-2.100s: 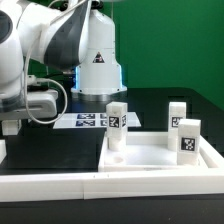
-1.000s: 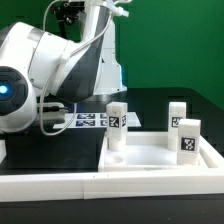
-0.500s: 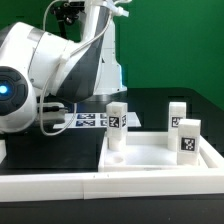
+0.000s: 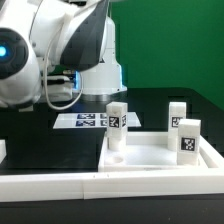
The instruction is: Assemble square table
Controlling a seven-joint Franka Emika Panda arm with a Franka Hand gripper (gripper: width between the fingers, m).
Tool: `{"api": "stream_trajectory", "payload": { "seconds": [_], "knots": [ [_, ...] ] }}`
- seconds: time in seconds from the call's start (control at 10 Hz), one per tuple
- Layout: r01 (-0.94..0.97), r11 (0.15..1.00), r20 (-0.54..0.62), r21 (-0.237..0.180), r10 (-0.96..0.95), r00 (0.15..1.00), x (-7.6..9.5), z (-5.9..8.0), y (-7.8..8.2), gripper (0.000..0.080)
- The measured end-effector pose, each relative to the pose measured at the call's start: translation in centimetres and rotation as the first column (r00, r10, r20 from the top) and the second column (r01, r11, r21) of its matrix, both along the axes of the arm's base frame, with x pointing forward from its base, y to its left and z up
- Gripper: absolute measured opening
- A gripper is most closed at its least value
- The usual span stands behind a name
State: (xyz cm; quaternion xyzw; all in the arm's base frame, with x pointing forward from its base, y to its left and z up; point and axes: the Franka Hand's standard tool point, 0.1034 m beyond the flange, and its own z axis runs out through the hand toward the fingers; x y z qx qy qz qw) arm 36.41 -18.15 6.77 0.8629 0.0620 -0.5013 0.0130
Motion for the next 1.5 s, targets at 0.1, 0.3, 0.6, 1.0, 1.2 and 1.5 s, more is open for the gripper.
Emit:
{"api": "stream_trajectory", "payload": {
  "seconds": [0.1,0.3,0.6,1.0,1.2,1.5],
  "knots": [
    [0.004,1.0,0.007,0.003,-0.004,1.0,0.0,0.3,-0.1,0.029],
    [-0.014,1.0,0.107,0.009,0.013,0.994,0.9,-0.4,-0.4,0.029],
    [-0.036,0.999,0.278,0.024,0.028,0.96,3.8,0.3,1.2,0.029],
    [-0.056,0.998,0.499,0.039,0.029,0.866,7.6,2.3,2.4,0.029],
    [-0.061,0.997,0.588,0.049,0.021,0.808,7.9,2.1,2.4,0.029],
    [-0.007,0.997,0.717,0.081,-0.054,0.695,9.2,2.6,4.3,0.029]
  ]
}}
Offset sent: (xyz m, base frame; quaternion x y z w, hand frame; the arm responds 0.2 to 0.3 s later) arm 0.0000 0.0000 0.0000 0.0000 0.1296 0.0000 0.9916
